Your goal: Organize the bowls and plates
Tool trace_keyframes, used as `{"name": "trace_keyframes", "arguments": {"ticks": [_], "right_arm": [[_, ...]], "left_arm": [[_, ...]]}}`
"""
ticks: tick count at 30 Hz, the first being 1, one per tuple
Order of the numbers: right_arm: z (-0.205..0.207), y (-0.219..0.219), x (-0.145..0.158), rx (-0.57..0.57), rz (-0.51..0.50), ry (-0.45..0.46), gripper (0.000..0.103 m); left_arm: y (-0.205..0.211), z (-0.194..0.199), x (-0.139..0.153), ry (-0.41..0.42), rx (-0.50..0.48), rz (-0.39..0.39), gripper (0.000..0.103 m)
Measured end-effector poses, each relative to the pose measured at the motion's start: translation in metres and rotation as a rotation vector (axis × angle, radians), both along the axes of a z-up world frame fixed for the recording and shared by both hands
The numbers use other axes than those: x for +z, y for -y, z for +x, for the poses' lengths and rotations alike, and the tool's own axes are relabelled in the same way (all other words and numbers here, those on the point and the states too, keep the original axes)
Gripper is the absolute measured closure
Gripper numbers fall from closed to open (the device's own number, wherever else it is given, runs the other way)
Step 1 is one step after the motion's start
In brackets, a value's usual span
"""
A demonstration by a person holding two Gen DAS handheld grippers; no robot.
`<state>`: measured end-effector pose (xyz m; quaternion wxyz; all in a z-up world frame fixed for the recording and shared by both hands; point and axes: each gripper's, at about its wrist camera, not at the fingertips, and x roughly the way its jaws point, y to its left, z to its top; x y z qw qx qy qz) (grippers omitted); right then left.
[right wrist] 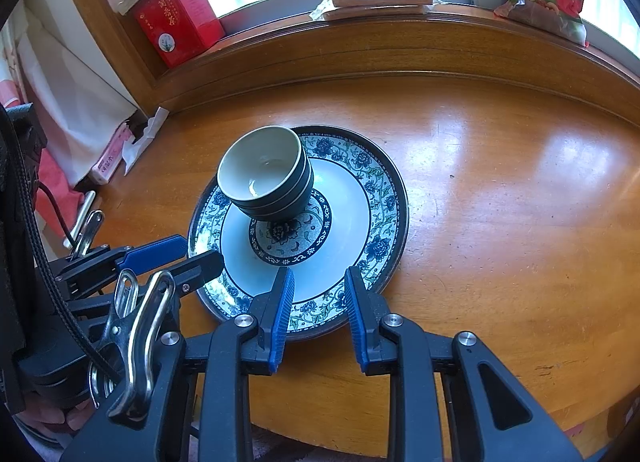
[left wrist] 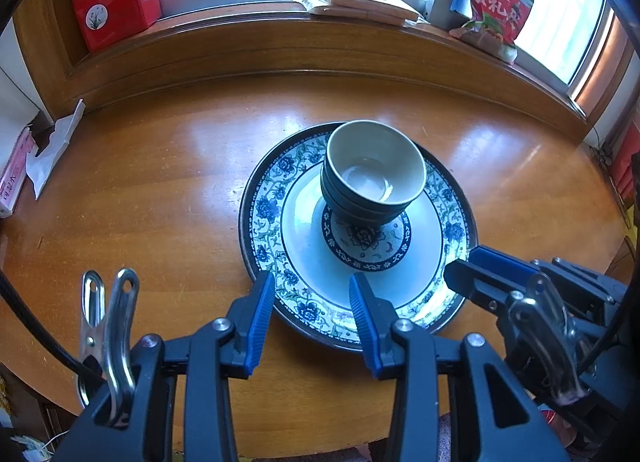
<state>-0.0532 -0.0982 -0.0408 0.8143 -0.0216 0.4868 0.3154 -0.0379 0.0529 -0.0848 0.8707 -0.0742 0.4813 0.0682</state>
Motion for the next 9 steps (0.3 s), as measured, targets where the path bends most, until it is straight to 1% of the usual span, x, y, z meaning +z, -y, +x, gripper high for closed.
{"name": "trace_keyframes", "arguments": {"ticks": [9], "right_arm": [[-0.0001, -0.0024, 0.0015, -0.003, 0.001, -0.004, 0.076]], "left_arm": [[-0.0034, 0.0025, -0.0026, -0.012, 0.001, -0.009, 0.062]]}}
